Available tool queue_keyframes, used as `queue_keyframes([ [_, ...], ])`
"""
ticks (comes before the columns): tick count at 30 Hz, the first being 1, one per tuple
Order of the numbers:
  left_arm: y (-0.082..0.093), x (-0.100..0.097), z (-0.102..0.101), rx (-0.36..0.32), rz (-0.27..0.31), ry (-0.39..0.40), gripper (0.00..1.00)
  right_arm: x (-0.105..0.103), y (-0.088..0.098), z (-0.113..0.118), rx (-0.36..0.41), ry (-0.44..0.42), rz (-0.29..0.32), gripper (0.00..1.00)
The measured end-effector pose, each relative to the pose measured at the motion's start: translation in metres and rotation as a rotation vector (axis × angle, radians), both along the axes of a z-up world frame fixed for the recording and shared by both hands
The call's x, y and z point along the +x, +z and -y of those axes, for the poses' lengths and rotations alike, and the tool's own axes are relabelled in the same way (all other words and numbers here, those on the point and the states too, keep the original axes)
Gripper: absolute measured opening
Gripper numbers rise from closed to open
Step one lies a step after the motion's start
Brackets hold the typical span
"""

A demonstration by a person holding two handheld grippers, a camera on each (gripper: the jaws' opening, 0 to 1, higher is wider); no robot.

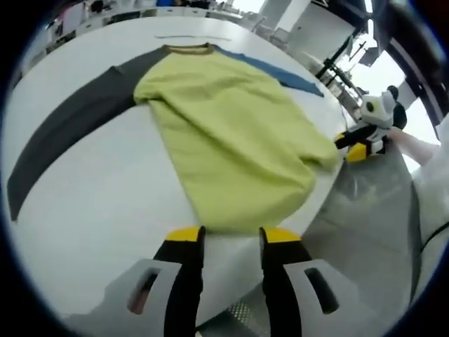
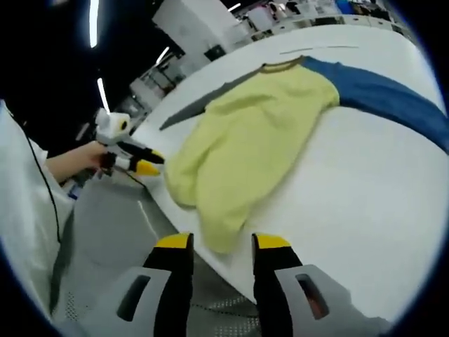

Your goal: Fold the garment on the visible template until the final outline fits inside the template.

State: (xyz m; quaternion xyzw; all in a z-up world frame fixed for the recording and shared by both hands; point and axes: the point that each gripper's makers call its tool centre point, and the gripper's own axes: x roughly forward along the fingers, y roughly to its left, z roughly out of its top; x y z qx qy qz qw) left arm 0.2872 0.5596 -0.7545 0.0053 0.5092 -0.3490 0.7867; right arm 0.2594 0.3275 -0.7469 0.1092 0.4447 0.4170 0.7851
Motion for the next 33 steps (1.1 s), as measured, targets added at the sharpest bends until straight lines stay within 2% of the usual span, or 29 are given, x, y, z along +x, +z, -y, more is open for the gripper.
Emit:
queue_keyframes([
  [6, -0.001, 0.001, -0.002, 0.008, 0.0, 0.009, 0.24, -0.002, -0.005, -0.004, 0.005, 0.012, -0.015, 0.26],
  [10, -0.002, 0.002, -0.003, 0.011, 0.003, 0.017, 0.18, -0.002, -0.004, -0.006, 0.012, 0.012, -0.016, 0.15],
  [16, 0.0, 0.004, -0.005, 0.015, 0.007, 0.029, 0.07, 0.001, -0.001, -0.007, 0.016, 0.006, 0.0, 0.05],
  [19, 0.0, 0.006, -0.007, 0.016, 0.012, 0.041, 0.02, 0.001, -0.001, -0.007, 0.014, 0.005, 0.002, 0.04],
  [32, 0.004, 0.005, -0.008, 0.016, 0.013, 0.053, 0.0, 0.0, 0.005, -0.007, 0.012, 0.007, 0.018, 0.04],
  [33, 0.007, 0.005, -0.008, 0.011, 0.016, 0.056, 0.0, 0.002, 0.007, -0.006, 0.006, 0.007, 0.035, 0.04],
])
